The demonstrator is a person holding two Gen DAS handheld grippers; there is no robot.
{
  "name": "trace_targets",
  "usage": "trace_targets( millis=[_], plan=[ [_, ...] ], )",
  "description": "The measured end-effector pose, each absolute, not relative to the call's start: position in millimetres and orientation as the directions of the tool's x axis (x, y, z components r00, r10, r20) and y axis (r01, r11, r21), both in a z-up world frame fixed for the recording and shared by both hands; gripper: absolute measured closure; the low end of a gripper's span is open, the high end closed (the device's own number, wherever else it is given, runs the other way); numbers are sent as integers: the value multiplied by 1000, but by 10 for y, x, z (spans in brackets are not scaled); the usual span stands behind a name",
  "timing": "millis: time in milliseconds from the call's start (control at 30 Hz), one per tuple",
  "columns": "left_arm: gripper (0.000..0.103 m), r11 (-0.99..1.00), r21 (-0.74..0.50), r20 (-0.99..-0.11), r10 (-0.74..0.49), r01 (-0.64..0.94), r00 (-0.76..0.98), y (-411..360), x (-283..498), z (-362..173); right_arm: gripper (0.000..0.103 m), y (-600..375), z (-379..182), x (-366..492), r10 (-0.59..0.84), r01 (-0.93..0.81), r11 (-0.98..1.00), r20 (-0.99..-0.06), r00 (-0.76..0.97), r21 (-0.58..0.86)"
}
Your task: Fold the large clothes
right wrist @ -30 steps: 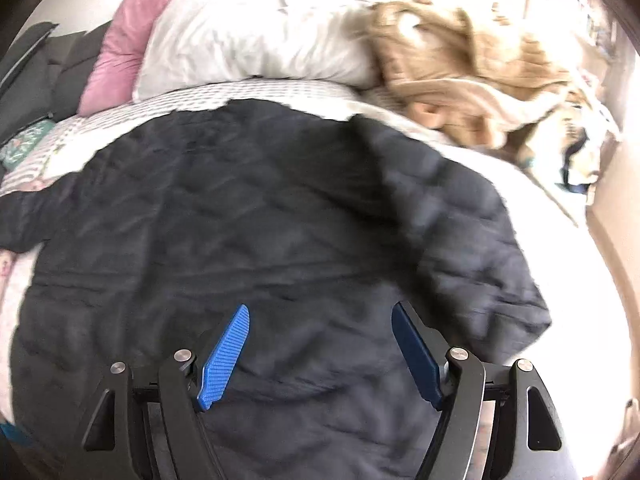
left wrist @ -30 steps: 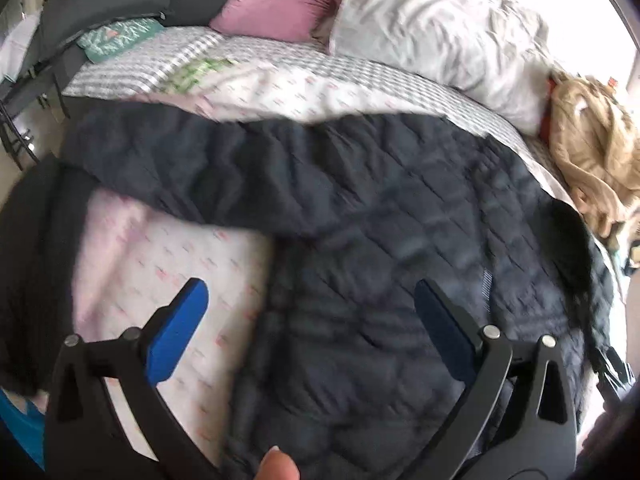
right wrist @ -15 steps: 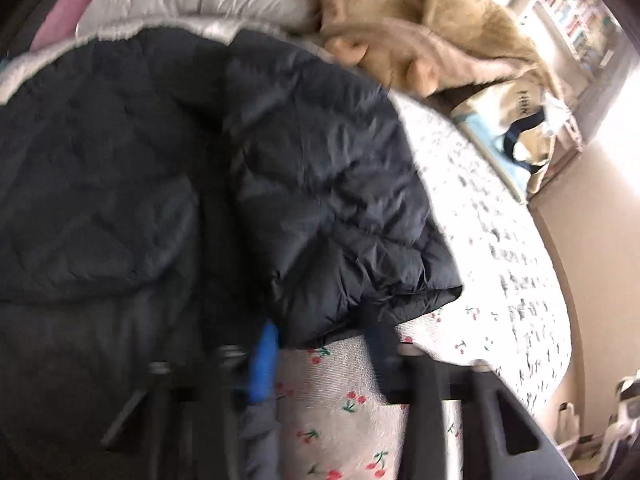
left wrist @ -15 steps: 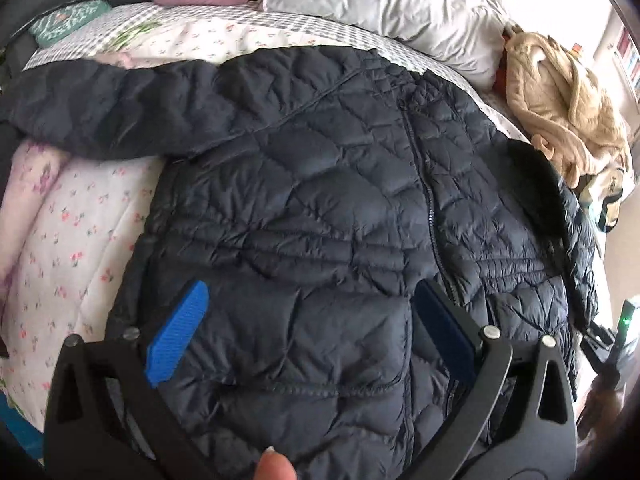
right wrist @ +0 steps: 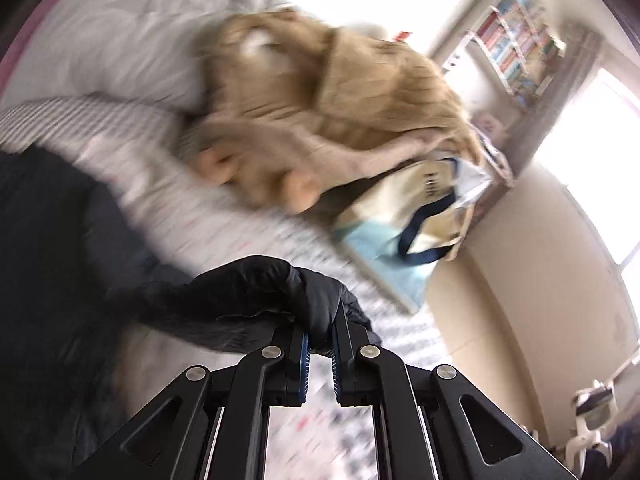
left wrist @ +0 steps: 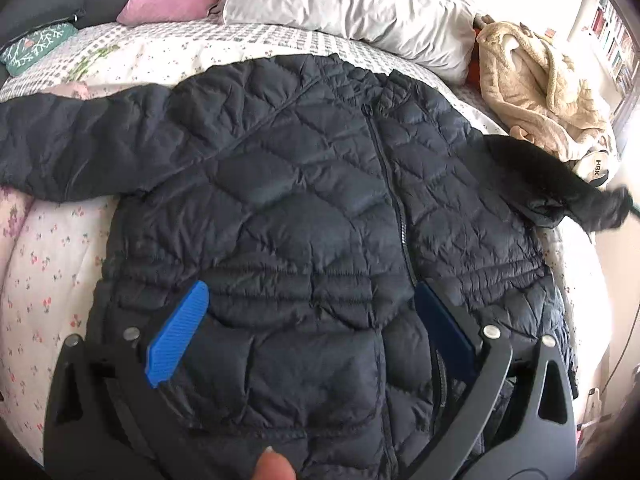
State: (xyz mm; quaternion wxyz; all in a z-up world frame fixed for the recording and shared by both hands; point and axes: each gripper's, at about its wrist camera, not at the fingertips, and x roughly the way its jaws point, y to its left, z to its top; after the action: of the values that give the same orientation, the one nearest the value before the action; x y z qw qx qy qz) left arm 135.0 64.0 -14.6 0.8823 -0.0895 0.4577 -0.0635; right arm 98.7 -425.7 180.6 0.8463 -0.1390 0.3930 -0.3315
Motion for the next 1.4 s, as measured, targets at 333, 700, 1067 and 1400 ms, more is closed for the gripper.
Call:
trace_targets(
  millis=[333,700,1067,1400],
  plan=[
    [1,984,-177,-772,-148,15,618,723,1489,-176,22,-5236,1920,1821,-748,634,640,-540,386,-433],
    [1,983,-182,-773,-168,40,611,641,1465,-224,14,-5920,861,1250,-462,713,701,-772,436,-17],
    [1,981,-195,-823,-168,8,542,589,1578,-577,97,-5766,354,1072,-681,738,561,-716,154,-375],
    [1,983,-183,-813,-169,32,558,556,1550,-505,19,-5156,828,958,-649,757,632,-648,398,-168]
  ],
)
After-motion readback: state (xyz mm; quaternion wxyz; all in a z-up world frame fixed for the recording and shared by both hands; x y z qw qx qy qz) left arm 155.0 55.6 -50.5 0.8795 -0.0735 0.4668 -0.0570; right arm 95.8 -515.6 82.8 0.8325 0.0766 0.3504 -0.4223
